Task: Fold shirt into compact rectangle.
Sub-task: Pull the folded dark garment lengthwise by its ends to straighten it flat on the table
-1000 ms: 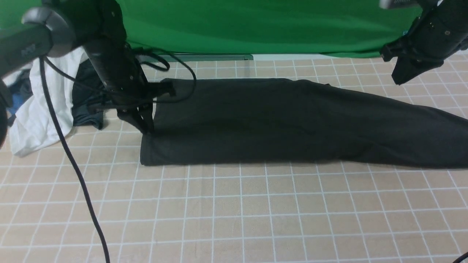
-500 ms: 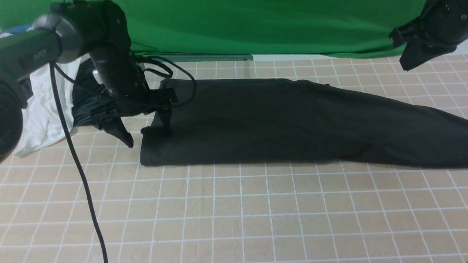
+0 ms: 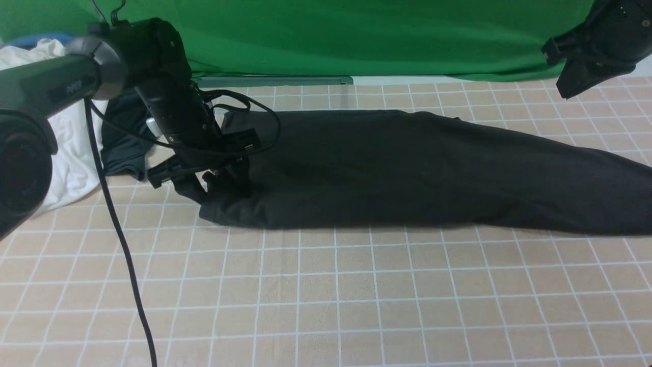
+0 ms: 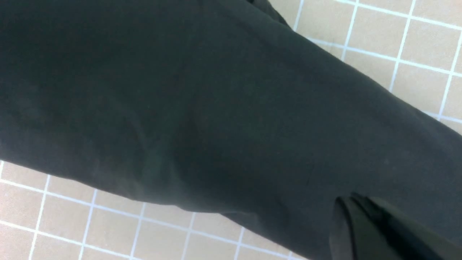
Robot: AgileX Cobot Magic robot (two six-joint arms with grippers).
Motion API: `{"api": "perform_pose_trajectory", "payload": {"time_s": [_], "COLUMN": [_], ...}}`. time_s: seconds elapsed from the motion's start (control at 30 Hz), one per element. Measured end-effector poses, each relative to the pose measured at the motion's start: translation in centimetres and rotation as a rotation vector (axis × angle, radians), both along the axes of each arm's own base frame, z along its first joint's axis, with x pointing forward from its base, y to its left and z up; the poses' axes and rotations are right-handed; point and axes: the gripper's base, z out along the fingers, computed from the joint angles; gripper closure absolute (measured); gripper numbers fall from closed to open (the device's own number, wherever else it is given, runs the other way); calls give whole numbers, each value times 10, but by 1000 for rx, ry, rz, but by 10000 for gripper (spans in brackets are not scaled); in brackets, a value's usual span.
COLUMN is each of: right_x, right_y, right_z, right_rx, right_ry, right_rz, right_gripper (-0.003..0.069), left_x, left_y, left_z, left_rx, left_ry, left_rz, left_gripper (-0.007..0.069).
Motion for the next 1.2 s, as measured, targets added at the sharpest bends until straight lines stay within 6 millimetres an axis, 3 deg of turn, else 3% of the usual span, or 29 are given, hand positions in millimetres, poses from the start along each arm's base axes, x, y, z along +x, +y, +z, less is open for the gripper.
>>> {"api": "perform_pose_trajectory", "payload": {"time_s": [0.1, 0.27, 0.4, 0.43, 0.5, 0.67, 0.77, 1.0, 1.07, 1.2], "right_x": [0, -8, -31, -32, -42, -47, -43, -30, -26, -21], "right_y": [-1, -15, -61, -63, -101, -146, -156, -162, -163, -165], "right_z": [0, -11, -40, -41, -59, -77, -88, -130, -139, -153], "right_rx": [-9, -57, -67, -67, -58, -32, -31, -27, -28, -29], "right_ry": [-1, 38, 160, 164, 196, 200, 202, 261, 261, 262], "right_rz": [0, -26, -144, -152, -261, -401, -415, -386, -387, -388], "right_gripper": [635, 635, 635, 635, 635, 620, 543, 100, 54, 40], "left_x": [1, -1, -6, -6, -9, -10, -10, -10, -10, -10], "left_y": [-2, -2, 1, 1, 2, 5, 5, 5, 5, 5], "left_z": [0, 5, 24, 25, 38, 39, 38, 38, 38, 38], "left_rx": [-23, -12, 15, 17, 24, 53, 58, 60, 60, 59], "left_ry": [-10, -32, -66, -68, -98, -102, -102, -104, -104, -105], "left_rz": [-9, -50, -67, -69, -80, -98, -109, -118, -118, -118], "left_gripper": [438, 445, 445, 445, 445, 445, 445, 445, 445, 445]}}
